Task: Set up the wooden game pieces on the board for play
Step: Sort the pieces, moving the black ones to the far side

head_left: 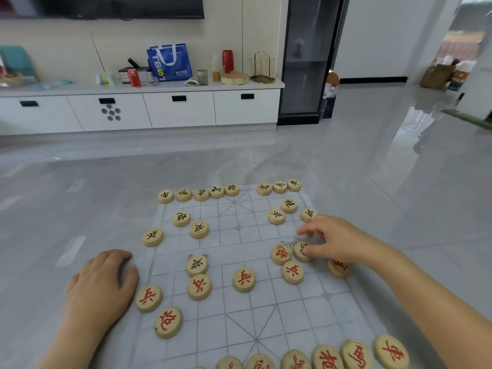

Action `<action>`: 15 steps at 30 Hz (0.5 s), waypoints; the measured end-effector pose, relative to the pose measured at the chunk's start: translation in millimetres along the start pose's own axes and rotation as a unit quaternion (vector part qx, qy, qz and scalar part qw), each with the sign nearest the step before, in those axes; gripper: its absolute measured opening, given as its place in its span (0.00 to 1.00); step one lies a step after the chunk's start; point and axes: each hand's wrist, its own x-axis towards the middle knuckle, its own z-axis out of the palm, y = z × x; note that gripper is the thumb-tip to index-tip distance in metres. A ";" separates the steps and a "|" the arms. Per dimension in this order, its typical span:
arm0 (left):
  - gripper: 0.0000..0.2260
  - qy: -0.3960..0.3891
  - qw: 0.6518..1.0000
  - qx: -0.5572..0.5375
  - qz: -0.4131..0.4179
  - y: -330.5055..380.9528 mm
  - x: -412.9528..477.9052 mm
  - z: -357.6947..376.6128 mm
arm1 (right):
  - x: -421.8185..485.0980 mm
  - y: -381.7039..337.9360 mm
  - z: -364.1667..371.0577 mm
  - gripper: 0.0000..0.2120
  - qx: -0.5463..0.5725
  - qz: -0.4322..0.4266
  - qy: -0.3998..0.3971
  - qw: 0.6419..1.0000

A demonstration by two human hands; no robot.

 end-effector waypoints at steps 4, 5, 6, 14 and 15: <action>0.11 0.002 1.000 0.000 0.003 -0.3 0.6 0.5 | -3.6 -3.9 4.1 0.21 -0.039 0.000 -0.027 0.999; 0.11 0.003 1.000 0.000 0.003 -0.5 0.6 0.6 | -4.3 -6.2 4.8 0.19 -0.056 -0.006 -0.021 0.998; 0.11 0.004 1.000 0.000 0.004 -0.5 0.6 0.7 | -3.5 -8.1 4.3 0.17 -0.067 -0.009 -0.002 0.998; 0.12 -0.004 1.000 0.001 0.004 -1.4 -0.1 1.4 | 82.7 -39.1 -9.2 0.19 -0.027 -0.027 0.183 0.982; 0.12 -0.003 1.000 -0.002 0.004 -1.2 -0.2 1.2 | 97.7 -44.2 -6.2 0.19 -0.054 -0.027 0.191 0.980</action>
